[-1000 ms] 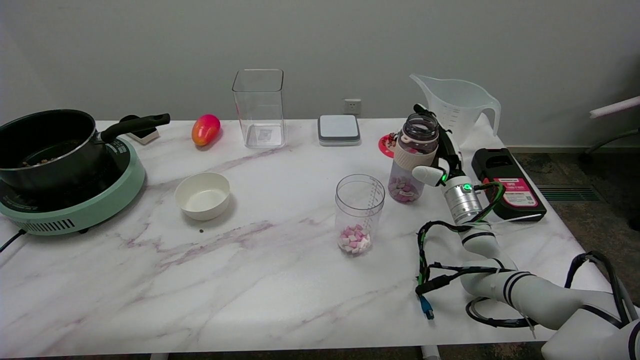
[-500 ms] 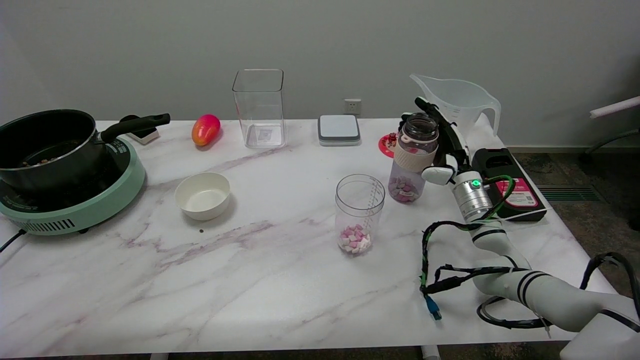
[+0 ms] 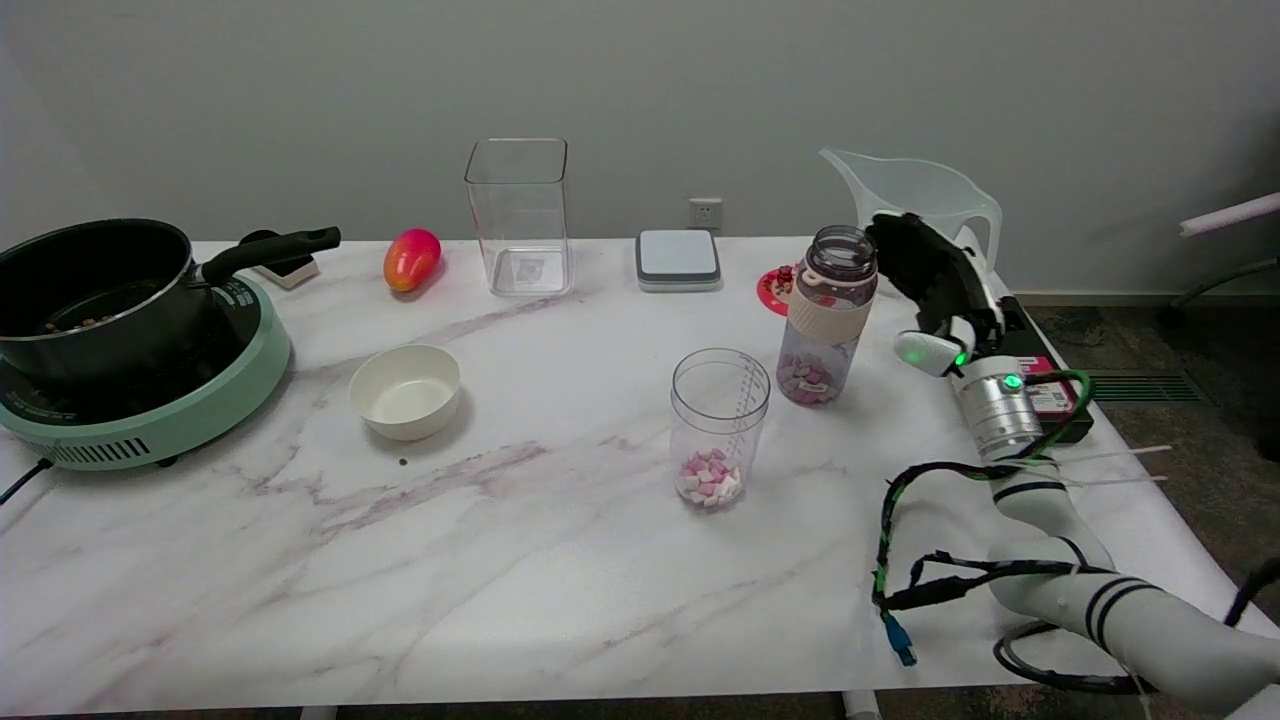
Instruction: Place the bottle onto the table.
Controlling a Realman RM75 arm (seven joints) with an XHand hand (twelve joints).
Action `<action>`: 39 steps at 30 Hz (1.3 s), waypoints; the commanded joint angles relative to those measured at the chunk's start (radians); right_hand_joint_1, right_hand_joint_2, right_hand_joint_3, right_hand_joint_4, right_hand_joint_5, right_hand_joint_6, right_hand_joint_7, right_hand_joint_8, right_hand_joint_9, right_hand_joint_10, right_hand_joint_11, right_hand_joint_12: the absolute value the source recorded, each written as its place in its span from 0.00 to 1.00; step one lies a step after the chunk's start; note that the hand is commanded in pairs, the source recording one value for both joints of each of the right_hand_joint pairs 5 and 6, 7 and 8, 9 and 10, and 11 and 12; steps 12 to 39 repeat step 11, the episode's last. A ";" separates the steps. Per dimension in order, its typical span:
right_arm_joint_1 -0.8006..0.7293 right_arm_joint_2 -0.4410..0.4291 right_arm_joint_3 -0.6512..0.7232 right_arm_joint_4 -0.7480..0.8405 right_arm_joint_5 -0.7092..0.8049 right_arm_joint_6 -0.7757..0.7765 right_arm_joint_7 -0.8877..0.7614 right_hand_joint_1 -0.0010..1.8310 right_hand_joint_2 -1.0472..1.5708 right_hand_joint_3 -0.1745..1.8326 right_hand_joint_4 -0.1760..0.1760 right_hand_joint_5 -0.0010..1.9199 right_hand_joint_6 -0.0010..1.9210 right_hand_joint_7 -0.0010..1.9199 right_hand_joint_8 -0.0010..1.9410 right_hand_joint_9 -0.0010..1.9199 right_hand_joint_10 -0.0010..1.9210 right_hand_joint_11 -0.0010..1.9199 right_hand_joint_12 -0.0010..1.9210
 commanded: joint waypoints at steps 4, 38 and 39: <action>-0.135 0.057 0.219 -0.086 -0.005 0.023 0.008 0.70 0.02 0.74 0.50 0.19 0.19 0.24 0.24 0.22 0.22 0.25 0.25; -0.104 0.064 0.216 -0.120 -0.005 0.025 0.008 0.70 0.00 0.72 0.50 0.10 0.10 0.16 0.16 0.16 0.16 0.20 0.20; -0.104 0.064 0.216 -0.120 -0.005 0.025 0.008 0.70 0.00 0.72 0.50 0.10 0.10 0.16 0.16 0.16 0.16 0.20 0.20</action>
